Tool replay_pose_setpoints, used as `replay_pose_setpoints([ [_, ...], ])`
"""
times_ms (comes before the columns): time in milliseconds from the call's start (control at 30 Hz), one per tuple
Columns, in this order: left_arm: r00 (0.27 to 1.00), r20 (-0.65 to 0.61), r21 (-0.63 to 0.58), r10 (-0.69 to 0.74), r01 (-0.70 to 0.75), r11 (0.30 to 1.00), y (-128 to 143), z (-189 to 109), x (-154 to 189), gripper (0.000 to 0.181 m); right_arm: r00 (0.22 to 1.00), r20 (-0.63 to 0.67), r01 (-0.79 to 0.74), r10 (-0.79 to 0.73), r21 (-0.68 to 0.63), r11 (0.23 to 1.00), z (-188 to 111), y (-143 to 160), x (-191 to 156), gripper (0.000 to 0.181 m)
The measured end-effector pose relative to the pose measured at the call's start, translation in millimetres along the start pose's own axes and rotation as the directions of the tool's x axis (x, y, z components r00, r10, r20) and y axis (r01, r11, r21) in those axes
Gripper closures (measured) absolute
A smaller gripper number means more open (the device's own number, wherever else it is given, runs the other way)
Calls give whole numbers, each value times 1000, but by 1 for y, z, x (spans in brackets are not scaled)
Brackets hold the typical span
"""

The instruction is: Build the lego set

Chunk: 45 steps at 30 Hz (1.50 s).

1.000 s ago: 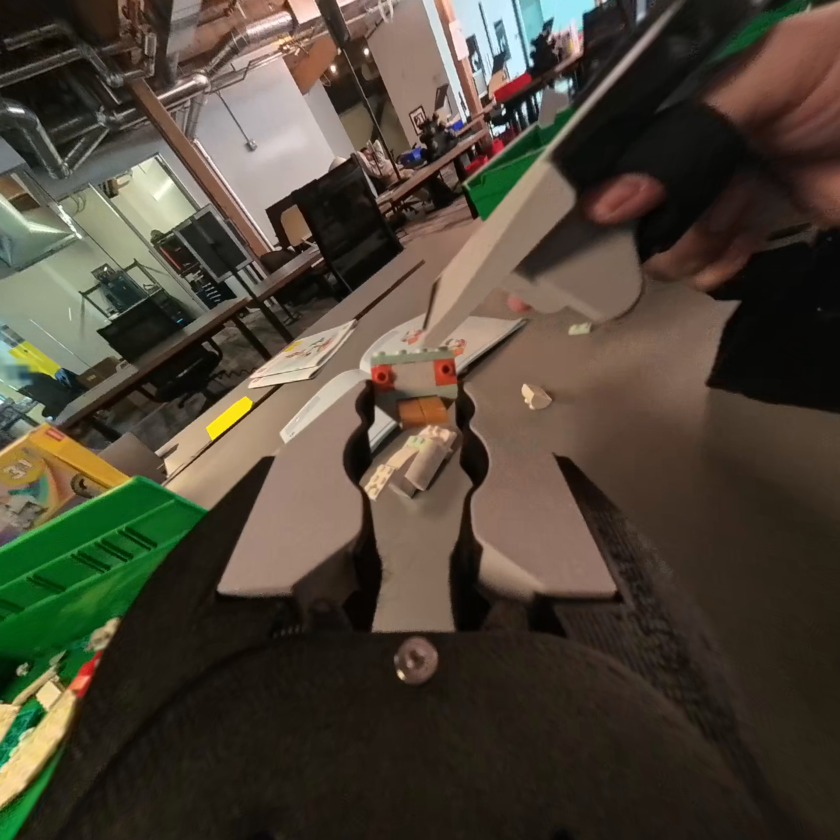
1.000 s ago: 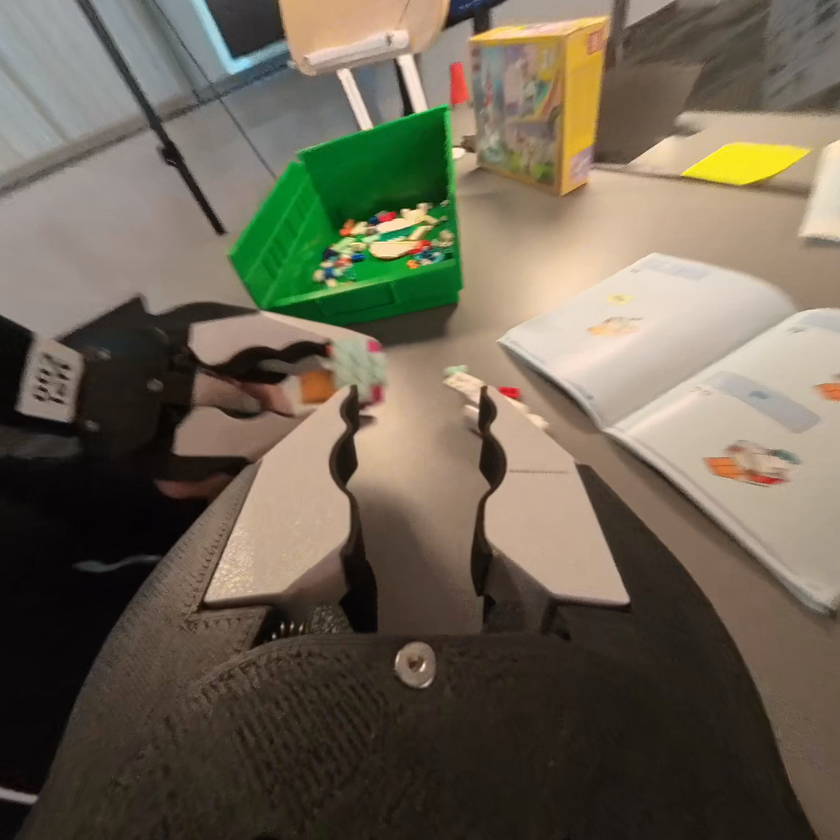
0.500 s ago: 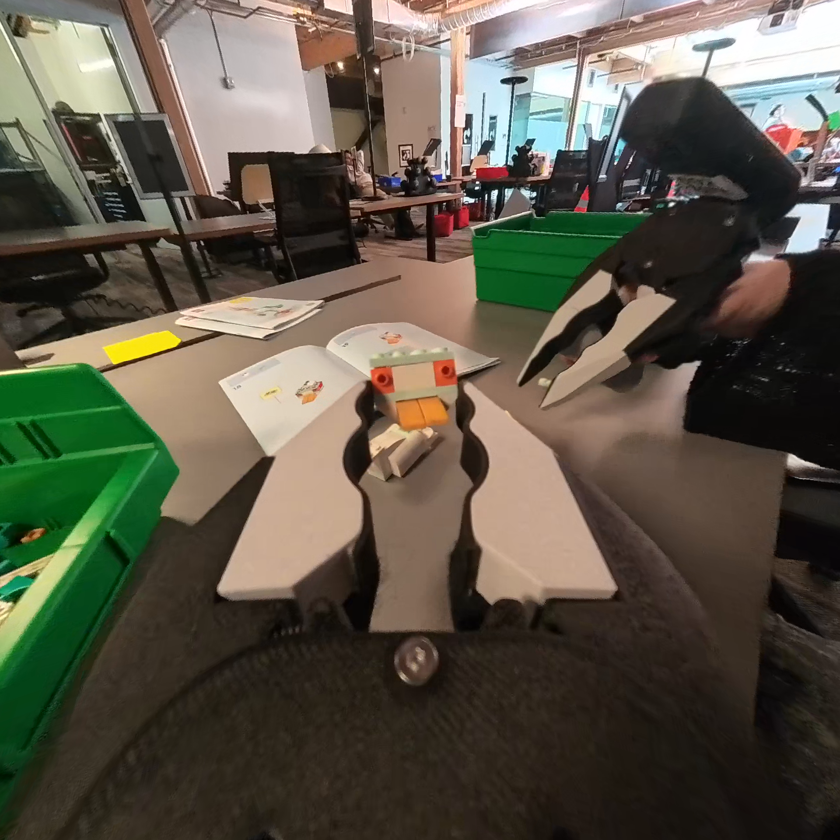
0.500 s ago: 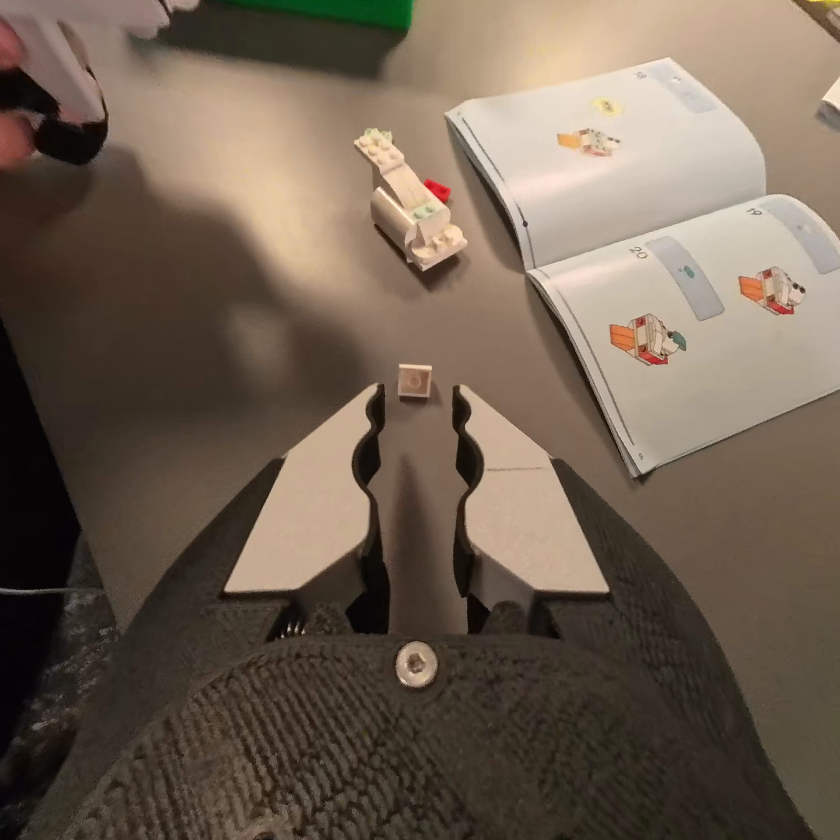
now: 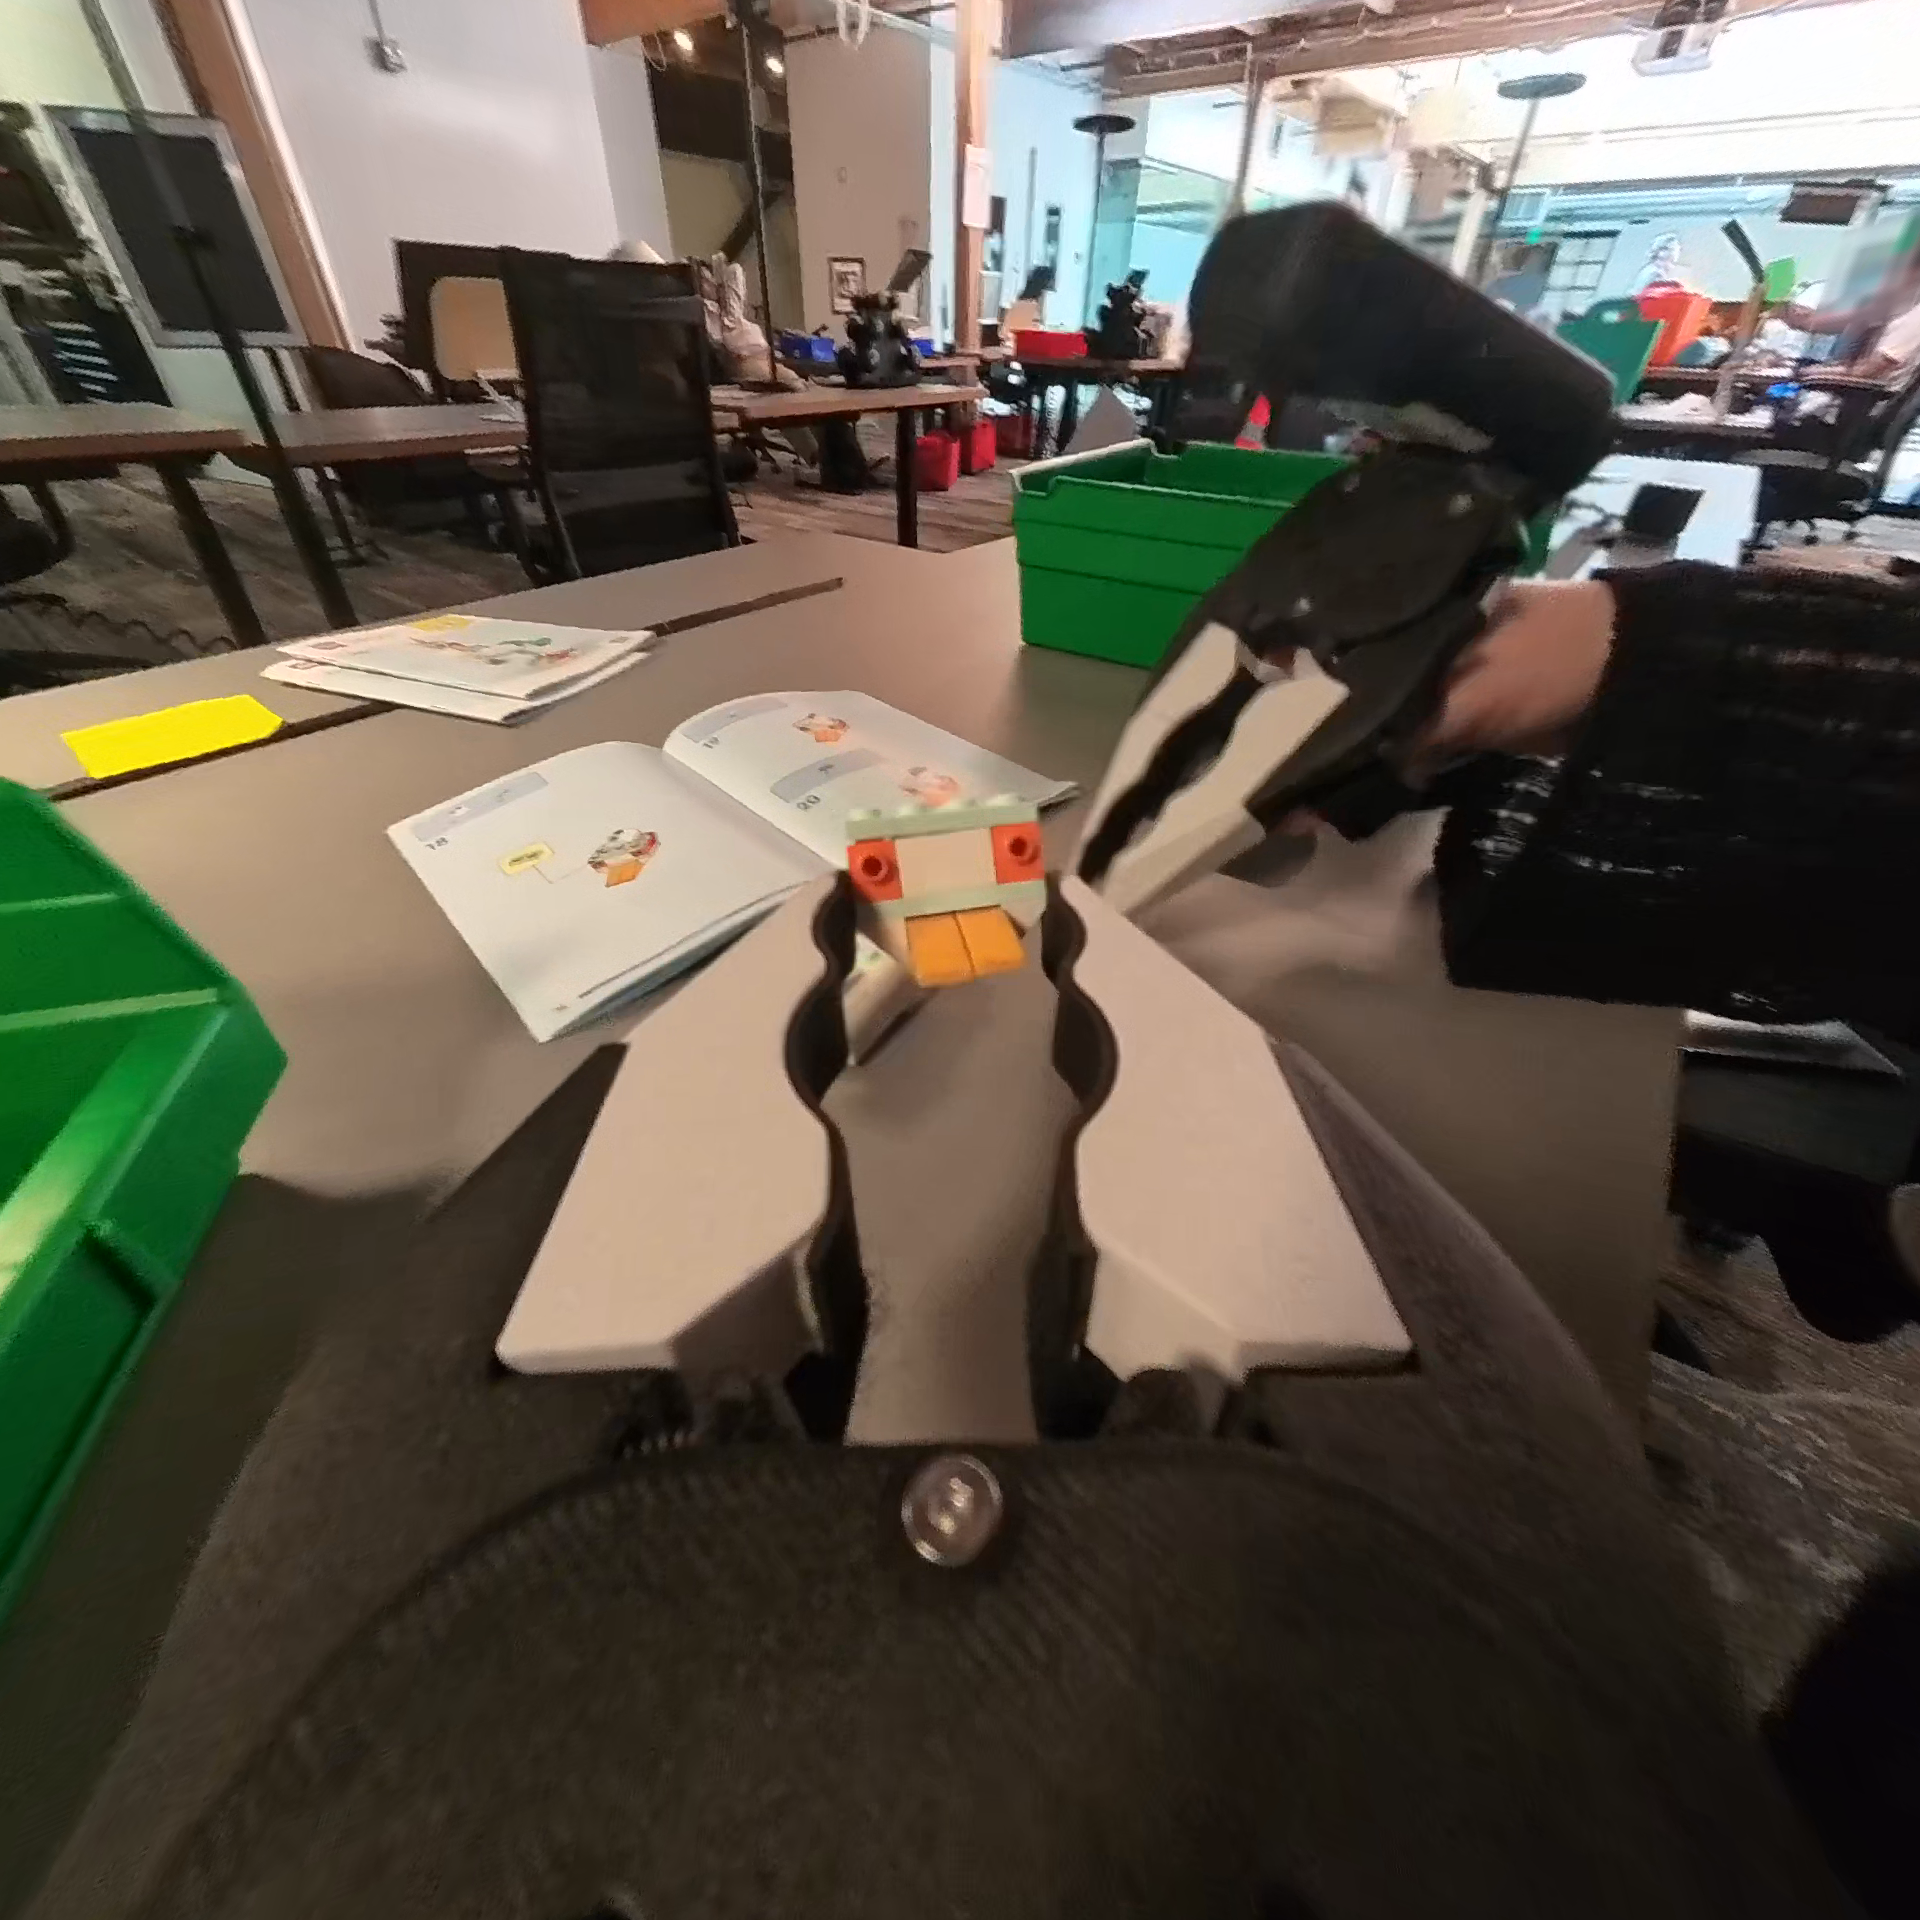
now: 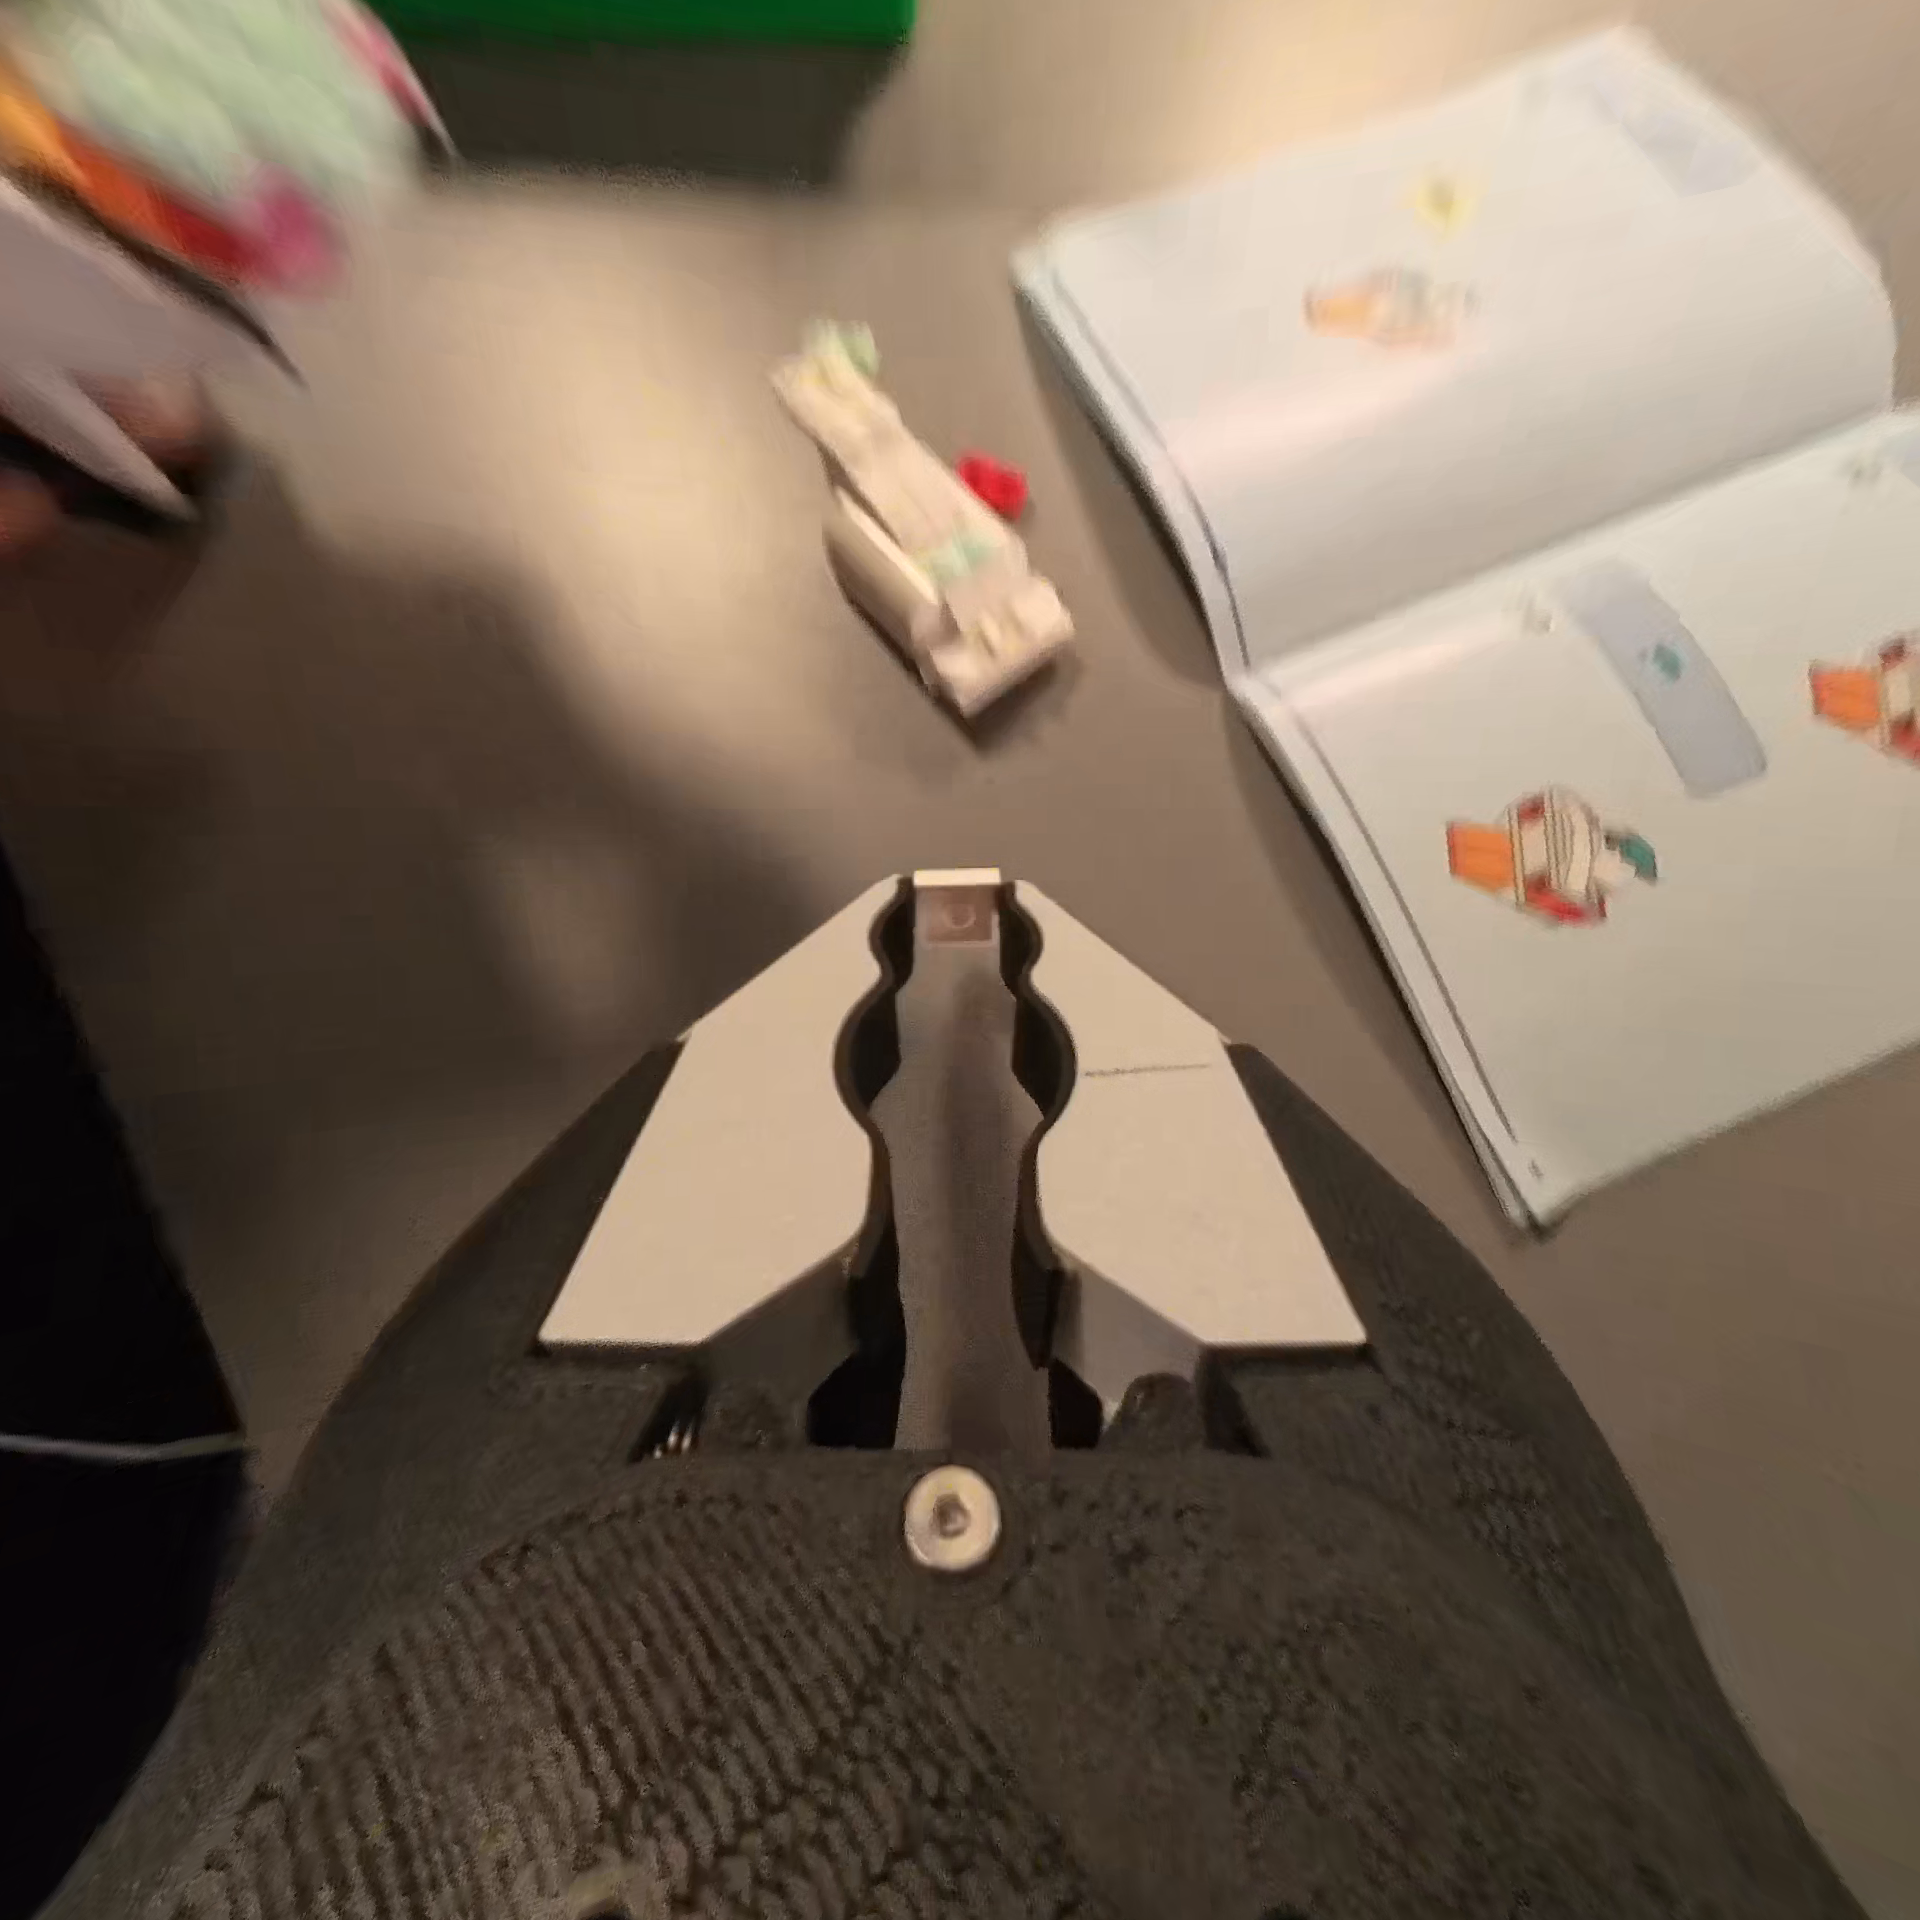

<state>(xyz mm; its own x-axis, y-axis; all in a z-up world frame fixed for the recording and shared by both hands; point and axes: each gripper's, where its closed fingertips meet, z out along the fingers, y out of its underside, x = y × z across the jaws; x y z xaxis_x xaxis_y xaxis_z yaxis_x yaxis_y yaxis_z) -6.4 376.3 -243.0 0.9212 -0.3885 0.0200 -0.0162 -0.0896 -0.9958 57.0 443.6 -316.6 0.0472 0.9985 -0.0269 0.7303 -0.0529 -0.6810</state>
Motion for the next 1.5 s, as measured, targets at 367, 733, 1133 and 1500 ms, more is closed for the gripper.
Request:
replay_pose_setpoints([
  [367, 917, -387, 77, -99, 139, 987, -18, -5, 52, 146, 889, 438, -231, -133, 681, 695, -62, -125, -100, 167],
  [733, 781, -586, 195, -217, 396, 897, -51, -30, 51, 147, 838, 497, -244, -225, 711, 659, -78, -121, -112, 167],
  [1133, 755, -633, 230, -172, 395, 889, -58, -40, 57, 147, 945, 259, 2, -200, 607, 794, -54, -83, -69, 167],
  [1500, 778, -604, 210, -175, 367, 906, -52, -35, 57, 146, 928, 254, 252, -273, 113, 961, 3, 19, -38, 167],
])
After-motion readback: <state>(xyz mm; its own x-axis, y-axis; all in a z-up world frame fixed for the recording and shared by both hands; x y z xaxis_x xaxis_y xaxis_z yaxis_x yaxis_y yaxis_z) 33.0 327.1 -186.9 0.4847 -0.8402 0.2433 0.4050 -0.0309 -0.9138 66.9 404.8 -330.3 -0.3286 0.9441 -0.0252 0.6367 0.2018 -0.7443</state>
